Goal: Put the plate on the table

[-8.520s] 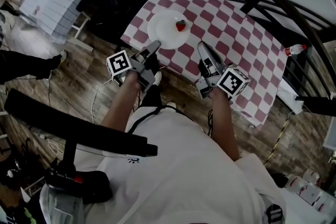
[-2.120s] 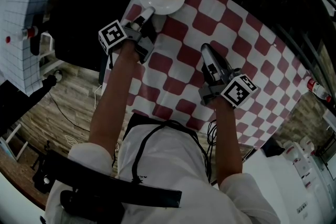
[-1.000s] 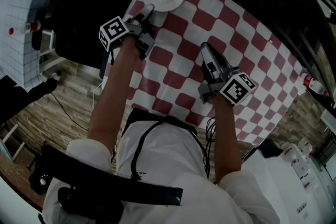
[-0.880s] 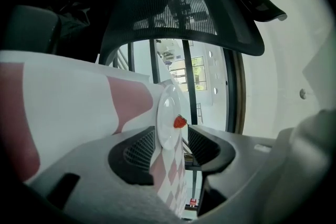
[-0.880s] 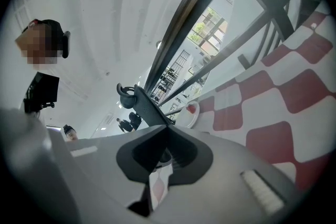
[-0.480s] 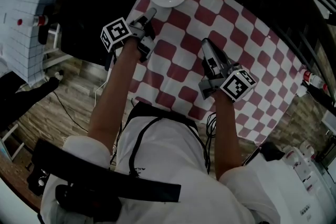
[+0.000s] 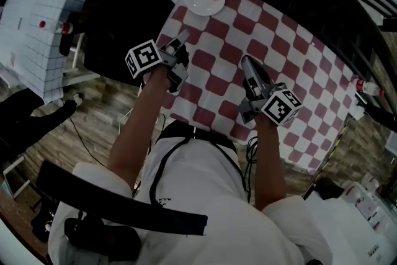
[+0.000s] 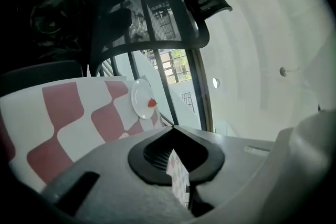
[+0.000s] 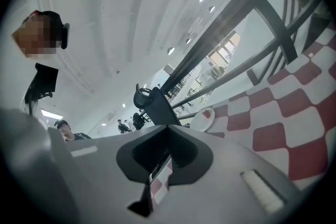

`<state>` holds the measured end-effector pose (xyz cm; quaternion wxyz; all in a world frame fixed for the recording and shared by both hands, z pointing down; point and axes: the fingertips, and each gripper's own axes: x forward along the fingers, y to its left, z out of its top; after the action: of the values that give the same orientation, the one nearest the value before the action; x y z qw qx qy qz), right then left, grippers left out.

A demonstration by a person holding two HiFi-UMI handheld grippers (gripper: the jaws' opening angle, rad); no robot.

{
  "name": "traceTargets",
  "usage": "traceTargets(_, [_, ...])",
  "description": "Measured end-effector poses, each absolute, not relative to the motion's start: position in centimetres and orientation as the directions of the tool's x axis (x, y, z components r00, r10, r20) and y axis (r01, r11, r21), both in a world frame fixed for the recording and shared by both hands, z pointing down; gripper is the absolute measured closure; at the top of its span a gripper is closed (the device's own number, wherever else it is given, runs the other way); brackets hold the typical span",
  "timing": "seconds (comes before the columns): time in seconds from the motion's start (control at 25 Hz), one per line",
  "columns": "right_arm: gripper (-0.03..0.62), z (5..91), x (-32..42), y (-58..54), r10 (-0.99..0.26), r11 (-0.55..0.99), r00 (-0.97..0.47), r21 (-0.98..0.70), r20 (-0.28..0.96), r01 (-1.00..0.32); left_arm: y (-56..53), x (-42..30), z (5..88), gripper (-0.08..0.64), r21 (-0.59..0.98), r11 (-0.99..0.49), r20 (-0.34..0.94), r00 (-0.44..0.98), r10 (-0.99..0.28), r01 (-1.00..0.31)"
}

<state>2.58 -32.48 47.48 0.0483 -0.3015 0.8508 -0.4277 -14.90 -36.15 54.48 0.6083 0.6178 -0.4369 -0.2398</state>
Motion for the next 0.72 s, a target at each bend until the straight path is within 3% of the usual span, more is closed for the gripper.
traceTargets(0.72, [0.584, 42.8, 3.8, -25.0, -0.614, 0.477, -0.773, -0.707, 0.157, -0.522, -26.2, -13.7, 46.4, 0.554, 0.976, -0.045, 0.094, 0.596, -0.798, -0.214])
